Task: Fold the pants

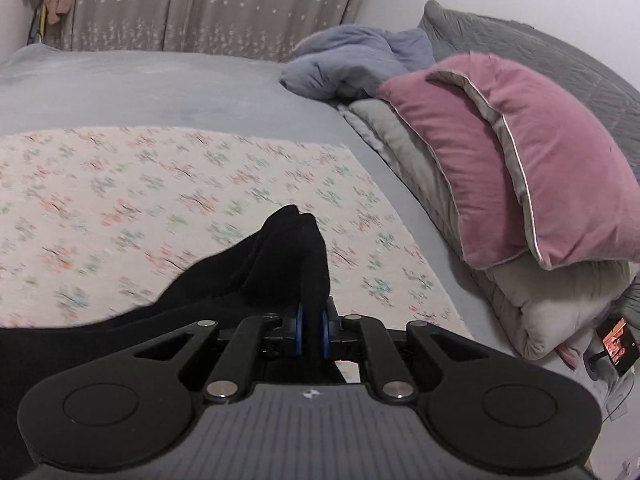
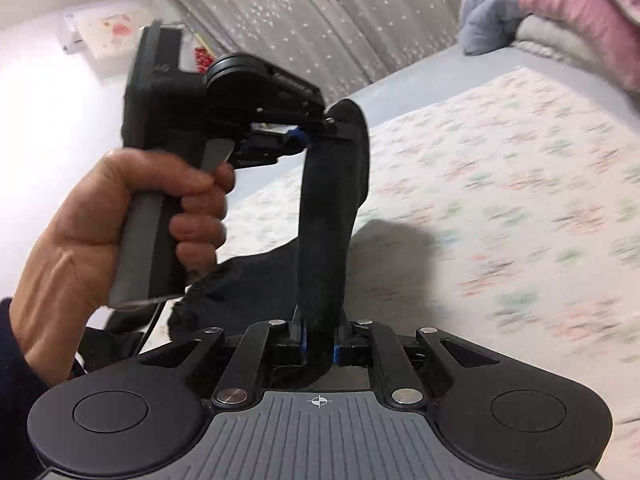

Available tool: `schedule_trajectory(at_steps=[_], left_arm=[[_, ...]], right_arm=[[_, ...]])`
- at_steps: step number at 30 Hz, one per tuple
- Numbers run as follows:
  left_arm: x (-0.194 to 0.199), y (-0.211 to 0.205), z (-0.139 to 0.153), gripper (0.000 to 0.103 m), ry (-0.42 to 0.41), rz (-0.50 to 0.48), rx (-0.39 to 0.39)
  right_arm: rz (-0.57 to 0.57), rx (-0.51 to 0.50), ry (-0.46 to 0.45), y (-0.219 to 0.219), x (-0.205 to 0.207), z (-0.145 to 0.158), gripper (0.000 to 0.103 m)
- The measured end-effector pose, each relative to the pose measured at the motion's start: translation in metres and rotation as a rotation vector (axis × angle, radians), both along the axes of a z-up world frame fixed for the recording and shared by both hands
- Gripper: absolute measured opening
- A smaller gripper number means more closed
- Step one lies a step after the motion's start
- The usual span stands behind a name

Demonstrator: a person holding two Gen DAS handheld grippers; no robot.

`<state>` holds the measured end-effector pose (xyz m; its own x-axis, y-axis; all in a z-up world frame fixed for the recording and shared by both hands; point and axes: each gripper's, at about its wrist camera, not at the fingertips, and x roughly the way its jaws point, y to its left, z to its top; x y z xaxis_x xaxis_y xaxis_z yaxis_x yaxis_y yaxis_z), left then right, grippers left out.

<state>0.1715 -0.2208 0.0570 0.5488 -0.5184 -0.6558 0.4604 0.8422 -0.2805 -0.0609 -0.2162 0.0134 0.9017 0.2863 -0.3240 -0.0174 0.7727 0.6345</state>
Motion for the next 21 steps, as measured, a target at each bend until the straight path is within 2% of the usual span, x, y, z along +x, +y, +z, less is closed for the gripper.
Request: schedule_trajectory(at_steps=[3, 5, 7, 8, 10, 11, 13, 17, 18, 19, 21], left_arm=[[0.004, -0.014, -0.023, 0.018, 0.049, 0.018, 0.037], [0.003, -0.011, -0.032, 0.018, 0.067, 0.029, 0.03], [0.003, -0.004, -0.032, 0.018, 0.072, 0.031, 0.009], [0.003, -0.001, -0.032, 0.018, 0.078, 0.032, -0.004], [0.002, 0.009, -0.028, 0.018, 0.09, 0.038, -0.027], [0.003, 0.012, -0.027, 0.018, 0.094, 0.038, -0.033], [0.004, 0.015, -0.025, 0.018, 0.1, 0.041, -0.045], [0.003, 0.021, -0.023, 0.018, 0.095, 0.043, -0.054], [0.004, 0.023, -0.024, 0.018, 0.089, 0.046, -0.052], [0.004, 0.024, -0.024, 0.019, 0.089, 0.047, -0.054], [0.006, 0.028, -0.026, 0.019, 0.092, 0.047, -0.067]], right_arm=[[-0.043, 0.026, 0.021, -0.024, -0.01, -0.015, 0.012], [-0.077, 0.053, 0.054, -0.028, -0.001, -0.037, 0.019], [-0.155, 0.155, 0.143, -0.03, 0.01, -0.06, 0.026], [-0.16, 0.2, 0.149, -0.031, 0.012, -0.065, 0.032], [-0.163, 0.206, 0.132, -0.026, 0.014, -0.065, 0.073], [-0.176, 0.171, 0.122, -0.025, 0.014, -0.061, 0.076], [-0.2, 0.107, 0.104, -0.024, 0.017, -0.06, 0.076], [-0.209, 0.13, 0.117, -0.028, 0.03, -0.065, 0.076], [-0.205, 0.131, 0.114, -0.026, 0.032, -0.065, 0.067], [-0.203, 0.124, 0.106, -0.025, 0.032, -0.065, 0.044], [-0.237, 0.076, 0.101, -0.018, 0.031, -0.061, 0.019]])
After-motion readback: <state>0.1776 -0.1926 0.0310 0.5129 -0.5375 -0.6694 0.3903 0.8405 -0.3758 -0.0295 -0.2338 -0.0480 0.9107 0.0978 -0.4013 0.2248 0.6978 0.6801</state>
